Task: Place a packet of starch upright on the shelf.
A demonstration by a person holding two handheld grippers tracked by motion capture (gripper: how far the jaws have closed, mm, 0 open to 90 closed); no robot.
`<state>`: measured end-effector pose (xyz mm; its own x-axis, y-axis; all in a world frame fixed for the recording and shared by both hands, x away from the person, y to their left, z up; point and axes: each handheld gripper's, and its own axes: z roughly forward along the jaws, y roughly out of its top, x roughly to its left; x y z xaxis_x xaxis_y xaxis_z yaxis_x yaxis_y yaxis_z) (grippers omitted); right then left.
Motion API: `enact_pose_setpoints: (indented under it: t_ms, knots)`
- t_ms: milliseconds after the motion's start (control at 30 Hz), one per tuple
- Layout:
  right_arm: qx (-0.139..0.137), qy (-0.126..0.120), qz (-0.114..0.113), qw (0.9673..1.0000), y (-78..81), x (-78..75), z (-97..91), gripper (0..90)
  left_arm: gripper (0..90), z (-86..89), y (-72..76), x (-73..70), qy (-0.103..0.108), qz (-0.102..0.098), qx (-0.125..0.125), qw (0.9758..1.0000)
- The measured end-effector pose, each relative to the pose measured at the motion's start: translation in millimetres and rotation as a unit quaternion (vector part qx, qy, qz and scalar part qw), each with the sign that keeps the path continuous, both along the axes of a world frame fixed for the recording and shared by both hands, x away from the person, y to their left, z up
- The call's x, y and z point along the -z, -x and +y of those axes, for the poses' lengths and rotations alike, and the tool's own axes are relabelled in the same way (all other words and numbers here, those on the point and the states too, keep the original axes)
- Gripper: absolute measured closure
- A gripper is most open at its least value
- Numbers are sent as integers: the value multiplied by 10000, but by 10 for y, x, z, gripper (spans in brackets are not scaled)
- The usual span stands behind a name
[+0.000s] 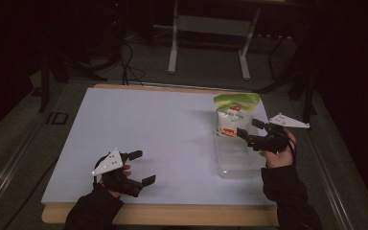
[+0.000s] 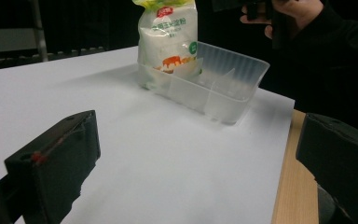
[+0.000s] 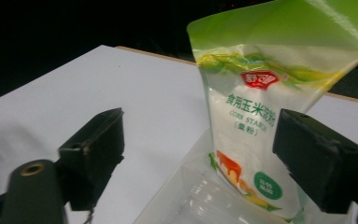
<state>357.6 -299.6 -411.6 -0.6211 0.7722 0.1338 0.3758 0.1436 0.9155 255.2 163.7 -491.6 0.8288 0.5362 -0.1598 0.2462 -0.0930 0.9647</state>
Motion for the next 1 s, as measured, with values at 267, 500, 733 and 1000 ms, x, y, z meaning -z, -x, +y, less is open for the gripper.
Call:
enact_pose_setpoints:
  t_ms: [267,500,733,1000]
  knots:
    - [-208,52,2,9998,145,62,79,157,1,-4,6,9,-30,-2,28,10000]
    - [-440,25,24,9990,321,93,196,158,1,-6,12,11,-44,-9,34,10000]
    - [-655,95,-30,9978,512,112,300,160,1,-3,15,16,-69,-17,42,10000]
    - [-755,174,-127,9969,698,145,360,159,1,2,15,21,-76,-21,49,10000]
